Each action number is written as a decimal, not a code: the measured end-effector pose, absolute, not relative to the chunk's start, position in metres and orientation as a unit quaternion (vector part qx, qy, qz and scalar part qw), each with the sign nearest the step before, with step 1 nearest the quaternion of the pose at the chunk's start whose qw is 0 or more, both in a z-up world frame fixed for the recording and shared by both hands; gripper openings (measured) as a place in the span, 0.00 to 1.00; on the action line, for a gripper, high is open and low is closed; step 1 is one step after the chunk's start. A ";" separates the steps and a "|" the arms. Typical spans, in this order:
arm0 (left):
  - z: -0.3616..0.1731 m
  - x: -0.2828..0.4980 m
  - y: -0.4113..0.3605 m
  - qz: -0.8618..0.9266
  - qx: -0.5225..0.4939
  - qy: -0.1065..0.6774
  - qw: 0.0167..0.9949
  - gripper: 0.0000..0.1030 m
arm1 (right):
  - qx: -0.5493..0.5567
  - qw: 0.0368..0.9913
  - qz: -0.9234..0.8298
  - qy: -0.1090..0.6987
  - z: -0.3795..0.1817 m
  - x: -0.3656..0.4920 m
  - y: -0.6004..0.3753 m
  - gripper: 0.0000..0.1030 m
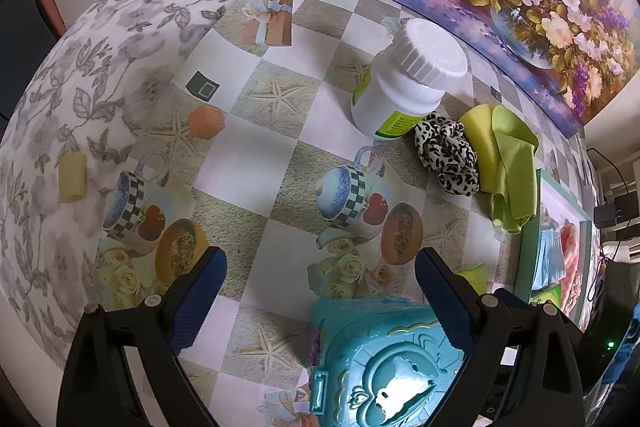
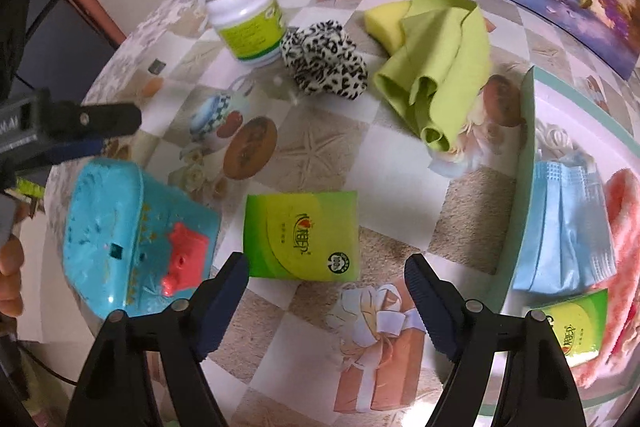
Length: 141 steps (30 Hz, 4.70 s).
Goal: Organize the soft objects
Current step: 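Position the right tool over the green tissue pack while the left tool approaches the leopard scrunchie, then close the right tool on the green tissue pack while the left tool grasps the leopard scrunchie, then lift the tissue pack and scrunchie and carry them toward the tray with both tools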
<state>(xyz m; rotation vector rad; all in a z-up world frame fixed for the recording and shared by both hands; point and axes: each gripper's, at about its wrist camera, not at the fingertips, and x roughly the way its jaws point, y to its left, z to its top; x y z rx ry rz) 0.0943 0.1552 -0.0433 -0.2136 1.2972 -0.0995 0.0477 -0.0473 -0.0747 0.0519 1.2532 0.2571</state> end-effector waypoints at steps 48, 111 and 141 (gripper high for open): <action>-0.031 0.137 0.079 -0.067 -0.061 0.638 0.765 0.93 | 0.100 0.809 0.101 0.571 -0.082 0.070 -0.093 0.59; -0.019 0.139 0.016 -0.059 -0.108 0.578 0.807 0.13 | 0.202 0.843 0.063 0.495 -0.013 0.059 -0.162 0.63; 0.066 0.060 -0.146 -0.195 0.008 0.448 0.873 0.13 | 0.243 0.863 -0.120 0.427 0.034 0.003 -0.322 0.64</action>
